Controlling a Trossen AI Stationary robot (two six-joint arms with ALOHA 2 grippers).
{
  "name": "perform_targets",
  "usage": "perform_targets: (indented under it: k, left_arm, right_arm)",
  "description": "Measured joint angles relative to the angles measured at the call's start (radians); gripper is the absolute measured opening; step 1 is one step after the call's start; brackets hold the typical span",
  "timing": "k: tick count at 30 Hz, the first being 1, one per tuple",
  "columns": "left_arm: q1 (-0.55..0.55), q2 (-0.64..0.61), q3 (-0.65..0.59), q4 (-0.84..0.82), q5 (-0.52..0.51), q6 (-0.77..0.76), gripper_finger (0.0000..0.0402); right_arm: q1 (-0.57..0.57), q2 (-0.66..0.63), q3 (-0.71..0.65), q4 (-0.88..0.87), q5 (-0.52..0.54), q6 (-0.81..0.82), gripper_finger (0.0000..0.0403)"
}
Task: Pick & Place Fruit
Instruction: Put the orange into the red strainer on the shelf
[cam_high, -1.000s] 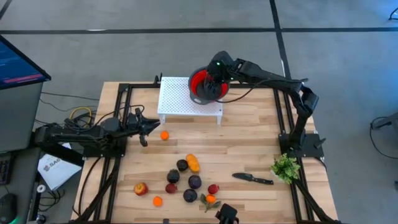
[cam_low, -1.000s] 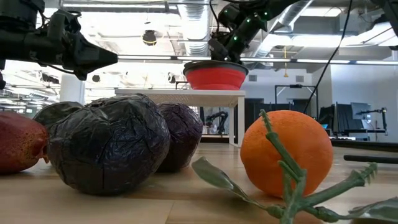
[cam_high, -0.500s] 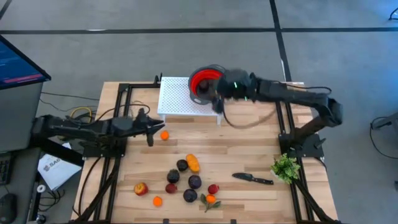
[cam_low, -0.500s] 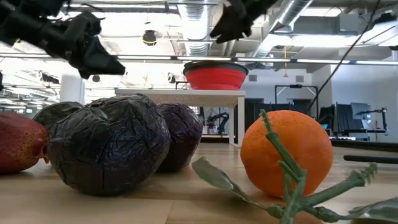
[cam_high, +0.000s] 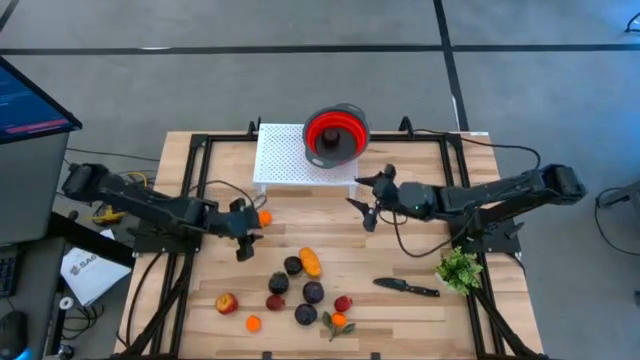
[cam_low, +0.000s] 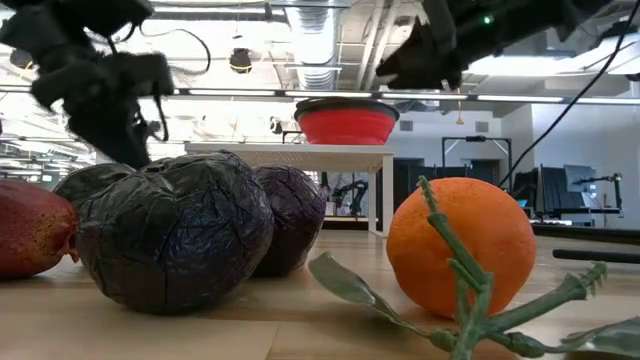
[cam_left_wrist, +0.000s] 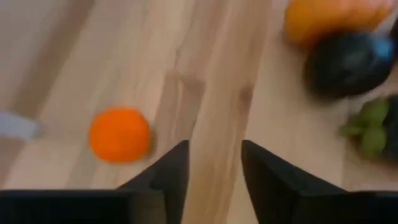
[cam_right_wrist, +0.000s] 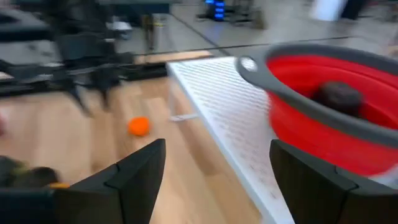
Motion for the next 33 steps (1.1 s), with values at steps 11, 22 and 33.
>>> perform_targets:
  k: [11, 22, 33]
  left_arm:
    - [-0.010, 0.101, -0.086, 0.082, -0.285, -0.231, 0.0269]
    - [-0.010, 0.196, -0.202, 0.385, -0.431, -0.223, 0.0252]
    - [-0.008, 0.358, -0.222, 0.624, -0.476, -0.223, 0.0211]
  right_arm:
    - [0.013, 0.053, -0.015, 0.010, 0.149, -0.072, 0.0281]
    - [-0.035, 0.068, -0.014, 0.033, 0.151, -0.109, 0.0281]
    - [-0.035, 0.068, -0.014, 0.043, 0.150, -0.109, 0.0281]
